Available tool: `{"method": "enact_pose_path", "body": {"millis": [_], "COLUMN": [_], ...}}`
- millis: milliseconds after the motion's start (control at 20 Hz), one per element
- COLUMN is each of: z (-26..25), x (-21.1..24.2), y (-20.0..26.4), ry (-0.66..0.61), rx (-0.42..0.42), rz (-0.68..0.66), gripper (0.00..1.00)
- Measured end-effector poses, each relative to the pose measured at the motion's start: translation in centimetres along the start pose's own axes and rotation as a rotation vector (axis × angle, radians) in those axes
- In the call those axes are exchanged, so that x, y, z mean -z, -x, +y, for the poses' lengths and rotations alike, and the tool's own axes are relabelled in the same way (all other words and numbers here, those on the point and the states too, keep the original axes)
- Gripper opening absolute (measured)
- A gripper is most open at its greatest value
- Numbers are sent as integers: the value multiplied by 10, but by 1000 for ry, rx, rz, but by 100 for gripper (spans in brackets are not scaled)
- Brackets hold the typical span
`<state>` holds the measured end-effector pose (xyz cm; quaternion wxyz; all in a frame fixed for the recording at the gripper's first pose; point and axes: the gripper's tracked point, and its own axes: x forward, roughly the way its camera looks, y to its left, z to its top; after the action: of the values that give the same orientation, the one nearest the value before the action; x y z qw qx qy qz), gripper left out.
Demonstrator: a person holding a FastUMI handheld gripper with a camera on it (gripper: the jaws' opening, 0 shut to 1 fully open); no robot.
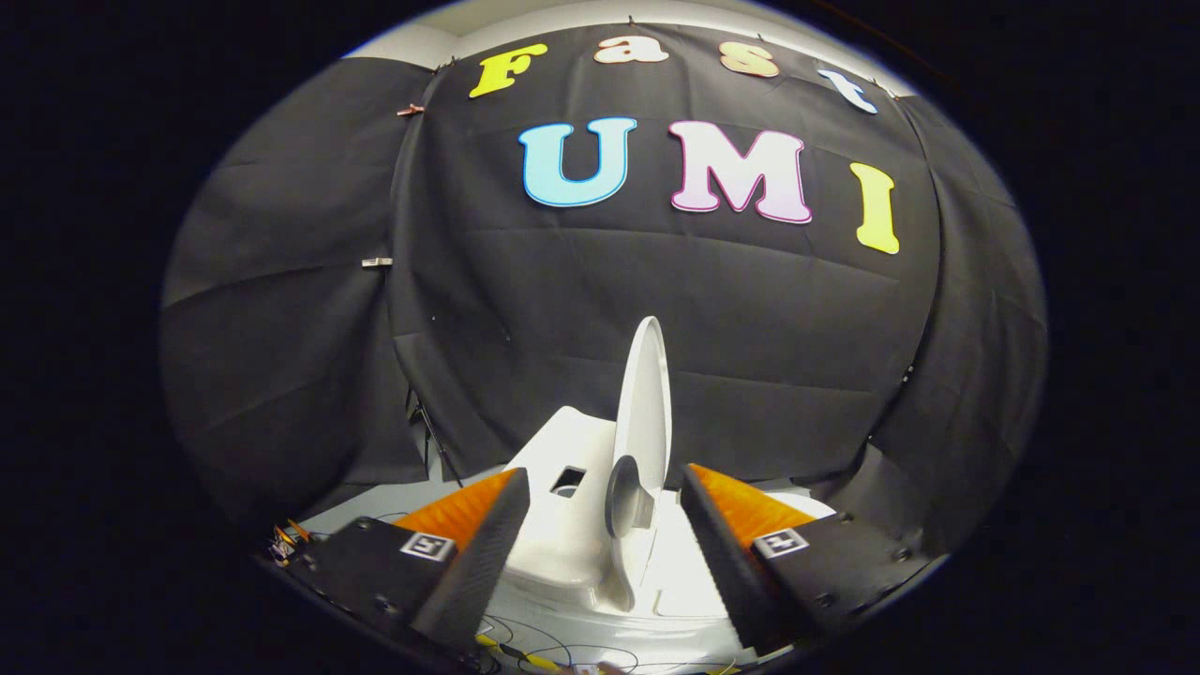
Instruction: Open the toilet lid.
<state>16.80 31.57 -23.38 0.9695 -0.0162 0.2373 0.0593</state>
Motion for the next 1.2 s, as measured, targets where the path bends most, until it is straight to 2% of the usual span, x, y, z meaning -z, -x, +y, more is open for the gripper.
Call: {"method": "enact_pose_path", "body": {"millis": [50,350,650,950,1200], "z": [0,-25,-88,-175,-252], "x": [-3,-41,-88,-119,-129], "y": [3,40,100,173,227], "ry": [-2,-41,-46,-34,-28], "rx": [-8,-25,-13,46,141], "rz": [-4,-87,-189,-298,-365], "gripper": [99,99,99,99,99]}}
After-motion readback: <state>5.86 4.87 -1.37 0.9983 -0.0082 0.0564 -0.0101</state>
